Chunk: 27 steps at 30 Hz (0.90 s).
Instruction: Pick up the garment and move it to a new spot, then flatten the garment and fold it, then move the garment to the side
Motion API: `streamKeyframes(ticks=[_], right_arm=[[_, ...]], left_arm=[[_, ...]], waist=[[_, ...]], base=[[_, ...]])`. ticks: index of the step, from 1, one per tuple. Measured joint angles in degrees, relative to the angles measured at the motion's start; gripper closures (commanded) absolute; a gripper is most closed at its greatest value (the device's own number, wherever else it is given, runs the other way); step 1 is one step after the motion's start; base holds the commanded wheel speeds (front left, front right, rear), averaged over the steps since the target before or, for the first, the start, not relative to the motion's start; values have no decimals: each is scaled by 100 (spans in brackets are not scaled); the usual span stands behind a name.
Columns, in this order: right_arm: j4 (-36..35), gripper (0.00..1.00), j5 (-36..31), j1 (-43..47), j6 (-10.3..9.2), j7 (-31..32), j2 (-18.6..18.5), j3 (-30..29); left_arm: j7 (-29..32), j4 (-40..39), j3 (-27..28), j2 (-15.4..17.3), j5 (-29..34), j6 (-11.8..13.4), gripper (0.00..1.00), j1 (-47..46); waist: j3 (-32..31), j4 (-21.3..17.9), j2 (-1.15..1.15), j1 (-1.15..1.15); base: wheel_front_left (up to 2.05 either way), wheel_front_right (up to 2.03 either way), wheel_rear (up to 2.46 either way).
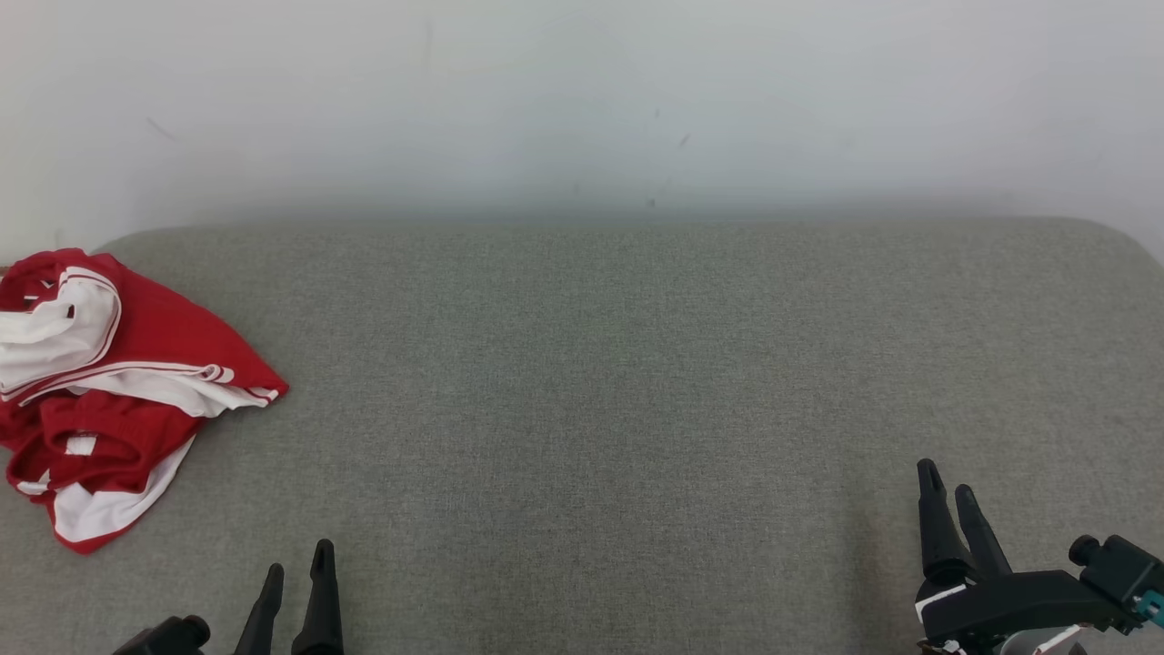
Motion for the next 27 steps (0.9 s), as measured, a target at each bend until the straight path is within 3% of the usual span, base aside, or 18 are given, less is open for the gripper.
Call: streamKeyframes(ticks=[11, 27], right_arm=[[-8, 0, -604, 4, 0, -189, -112, 327], [37, 0, -1439, 1, 0, -420, -158, 476]], left_arm=[[-189, 25, -138, 70, 775, 248, 0, -26], [-412, 200, -202, 67, 1608, 422, 0, -101]], waist=[[-14, -38, 0, 0], [-33, -76, 0, 0]], base=[[0, 0, 0], [0, 0, 0]])
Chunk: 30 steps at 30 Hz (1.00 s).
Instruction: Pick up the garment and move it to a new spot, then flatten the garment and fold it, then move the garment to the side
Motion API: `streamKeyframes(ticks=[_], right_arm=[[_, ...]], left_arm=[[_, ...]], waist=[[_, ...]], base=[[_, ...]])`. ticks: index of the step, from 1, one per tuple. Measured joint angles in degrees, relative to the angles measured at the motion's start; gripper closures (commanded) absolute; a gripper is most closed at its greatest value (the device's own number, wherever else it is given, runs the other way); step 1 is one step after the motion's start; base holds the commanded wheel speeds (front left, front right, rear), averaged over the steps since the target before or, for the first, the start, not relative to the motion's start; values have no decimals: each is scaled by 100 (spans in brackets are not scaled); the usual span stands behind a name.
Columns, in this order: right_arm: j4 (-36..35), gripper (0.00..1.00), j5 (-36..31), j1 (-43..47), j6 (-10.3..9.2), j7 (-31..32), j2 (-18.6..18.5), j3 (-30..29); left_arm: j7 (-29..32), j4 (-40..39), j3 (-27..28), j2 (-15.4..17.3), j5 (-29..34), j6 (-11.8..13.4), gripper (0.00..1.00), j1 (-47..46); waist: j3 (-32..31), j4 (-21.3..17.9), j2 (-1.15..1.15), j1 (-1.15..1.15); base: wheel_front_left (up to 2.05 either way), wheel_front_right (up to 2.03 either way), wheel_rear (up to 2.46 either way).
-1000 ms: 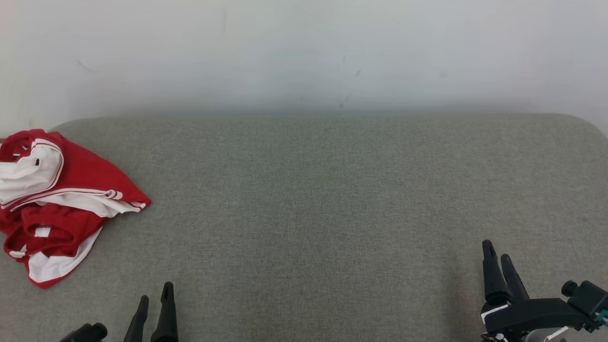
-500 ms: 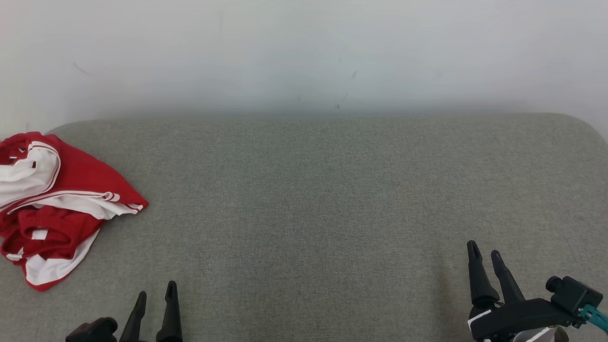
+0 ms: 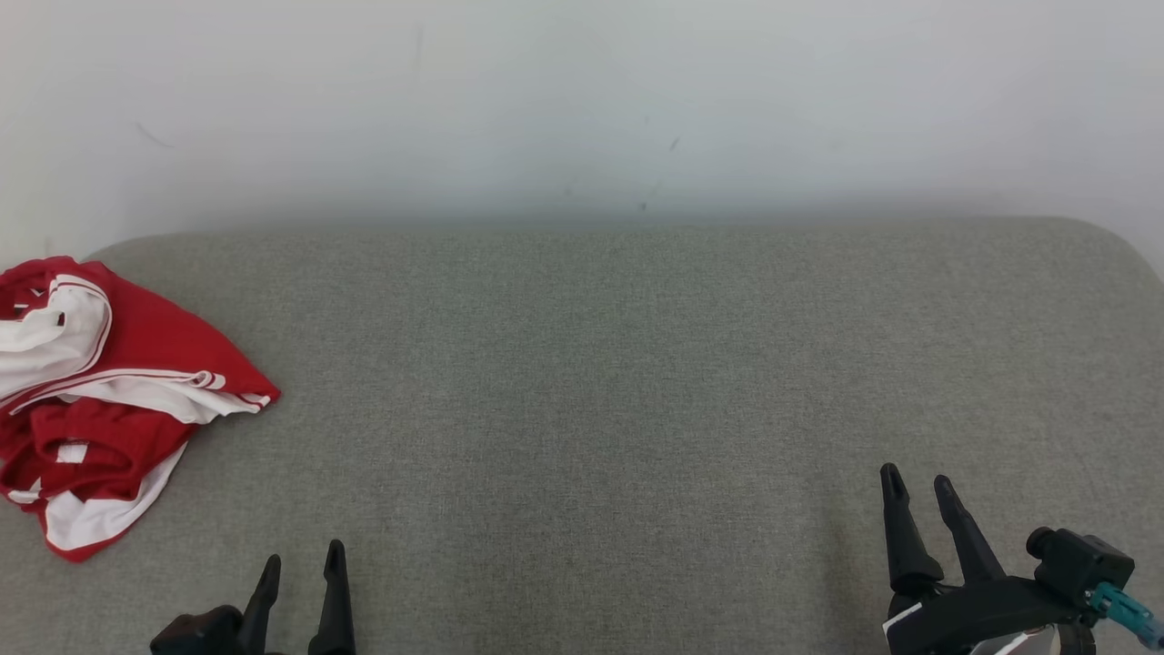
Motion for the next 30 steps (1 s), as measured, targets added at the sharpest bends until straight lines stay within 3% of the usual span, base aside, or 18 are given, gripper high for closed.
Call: streamKeyframes(ticks=[12, 30], right_arm=[[70, 0, -621, -5, 0, -125, -26, 176], [26, 0, -1738, 20, 0, -334, 85, 16]], left_arm=[[-132, 146, -59, 11, 631, 79, 0, -14], [-331, 79, -69, 29, 1435, 435, 0, -12]], waist=[[-3, -30, 0, 0], [-72, -145, 0, 0]], base=[[0, 0, 0], [0, 0, 0]])
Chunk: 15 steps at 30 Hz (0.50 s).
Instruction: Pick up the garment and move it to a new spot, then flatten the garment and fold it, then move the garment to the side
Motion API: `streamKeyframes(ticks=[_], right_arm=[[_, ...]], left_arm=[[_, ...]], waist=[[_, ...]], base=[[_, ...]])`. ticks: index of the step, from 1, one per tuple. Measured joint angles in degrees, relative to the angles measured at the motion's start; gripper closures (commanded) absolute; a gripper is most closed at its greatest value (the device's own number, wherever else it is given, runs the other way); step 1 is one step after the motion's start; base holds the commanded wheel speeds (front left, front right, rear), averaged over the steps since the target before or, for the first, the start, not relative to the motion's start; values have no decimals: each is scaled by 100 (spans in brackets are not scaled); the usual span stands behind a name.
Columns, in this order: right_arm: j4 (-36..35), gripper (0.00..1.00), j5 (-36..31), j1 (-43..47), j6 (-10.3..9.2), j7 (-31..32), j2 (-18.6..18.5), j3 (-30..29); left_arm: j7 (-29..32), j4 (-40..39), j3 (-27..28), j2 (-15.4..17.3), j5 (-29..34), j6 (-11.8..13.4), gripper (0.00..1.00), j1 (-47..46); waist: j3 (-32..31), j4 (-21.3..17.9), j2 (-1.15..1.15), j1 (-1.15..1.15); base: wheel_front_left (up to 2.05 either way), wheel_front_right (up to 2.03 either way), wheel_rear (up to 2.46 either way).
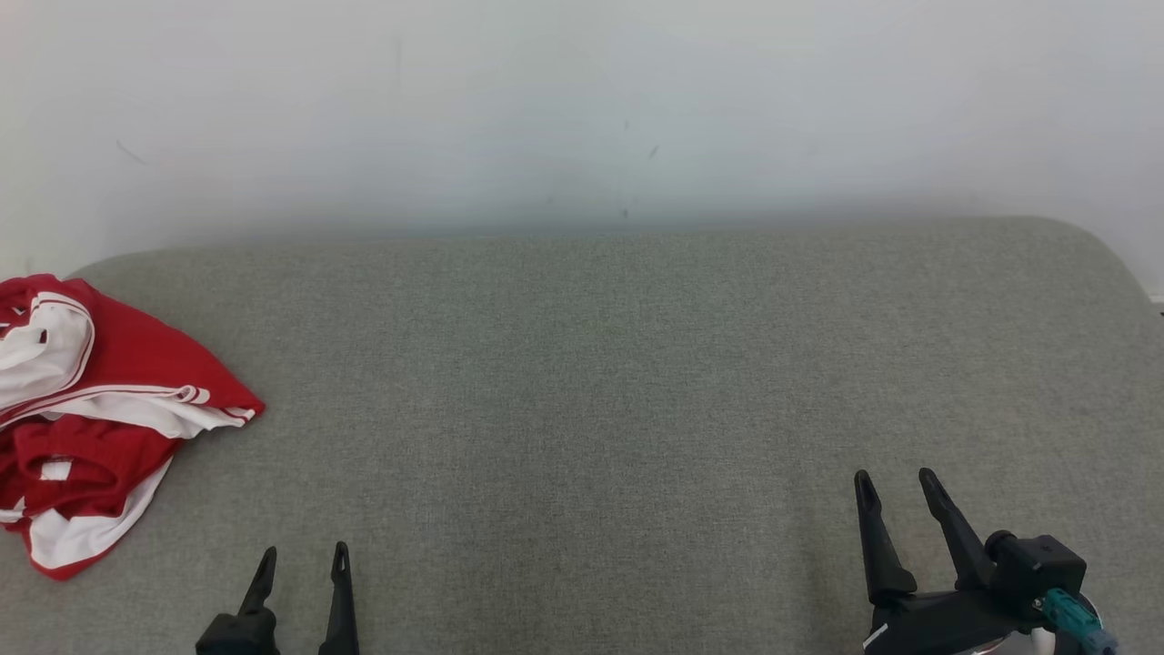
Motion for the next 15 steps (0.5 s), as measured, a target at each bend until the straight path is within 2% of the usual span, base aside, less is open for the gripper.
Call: streamKeyframes(ticks=[15], right_arm=[[23, 0, -523, 58, 0, -118, 37, -4]], left_arm=[[-125, -3, 76, -3, 475, 94, 0, 24]], waist=[[-30, -25, 0, 0]], base=[[0, 0, 0]])
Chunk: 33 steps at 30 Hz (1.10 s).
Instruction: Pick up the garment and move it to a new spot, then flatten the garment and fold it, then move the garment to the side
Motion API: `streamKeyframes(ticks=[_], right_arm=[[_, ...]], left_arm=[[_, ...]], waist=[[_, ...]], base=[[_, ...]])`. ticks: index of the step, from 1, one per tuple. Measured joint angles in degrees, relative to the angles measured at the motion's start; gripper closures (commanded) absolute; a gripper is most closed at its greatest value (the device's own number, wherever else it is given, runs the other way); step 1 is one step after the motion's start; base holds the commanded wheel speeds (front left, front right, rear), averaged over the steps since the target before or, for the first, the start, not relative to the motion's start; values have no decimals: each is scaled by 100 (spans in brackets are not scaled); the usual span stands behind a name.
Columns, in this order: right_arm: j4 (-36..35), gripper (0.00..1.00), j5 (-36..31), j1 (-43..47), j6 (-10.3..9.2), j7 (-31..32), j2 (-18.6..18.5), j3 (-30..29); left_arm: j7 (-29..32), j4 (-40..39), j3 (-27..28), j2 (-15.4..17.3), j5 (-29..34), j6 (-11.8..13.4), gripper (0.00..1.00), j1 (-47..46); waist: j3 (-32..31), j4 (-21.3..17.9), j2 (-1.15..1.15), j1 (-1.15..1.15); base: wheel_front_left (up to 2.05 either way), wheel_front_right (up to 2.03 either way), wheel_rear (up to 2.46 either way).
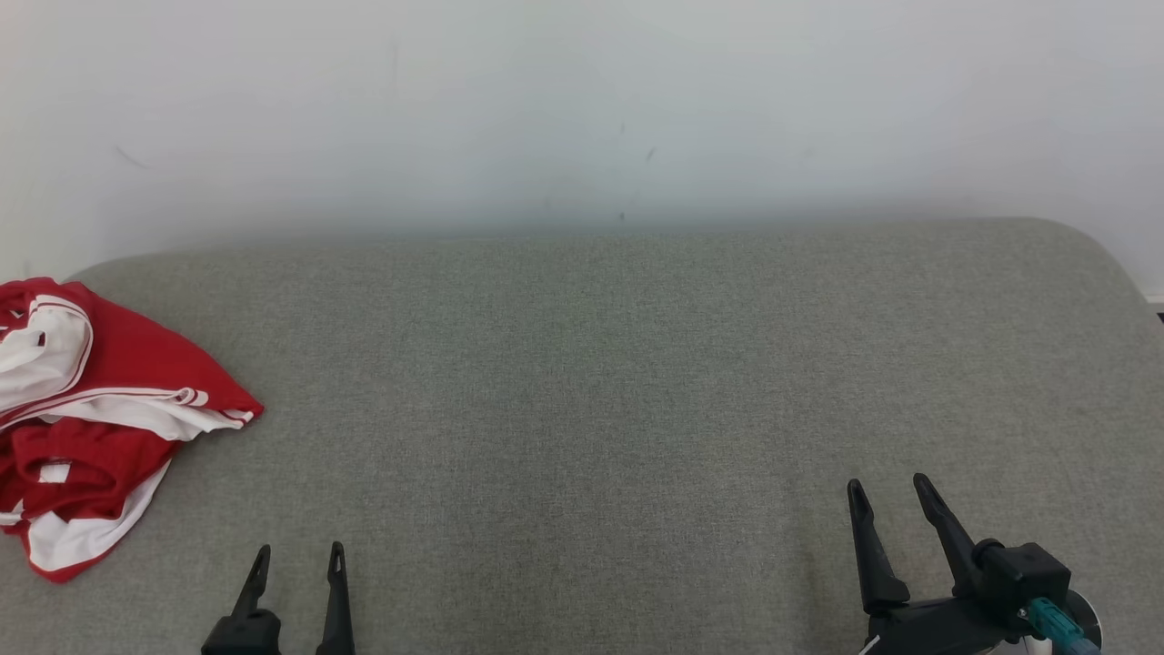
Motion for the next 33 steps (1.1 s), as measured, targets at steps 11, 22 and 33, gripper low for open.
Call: streamKeyframes(ticks=[11, 22, 33], right_arm=[[71, 0, -66, 32, 0, -11, 38, -103], [-18, 0, -82, 39, 0, -13, 37, 44], [-59, 0, -71, -106, 0, -14, 16, 305]], left_arm=[[0, 31, 53, -20, 3, -52, 0, 3], [0, 41, 145, -56, -37, -49, 0, 3], [-1, 36, 393, -15, -53, -78, 0, 105]], waist=[[11, 51, 0, 0], [37, 499, 0, 0], [119, 1534, 0, 0]], base=[[0, 0, 0], [0, 0, 0], [0, 0, 0]])
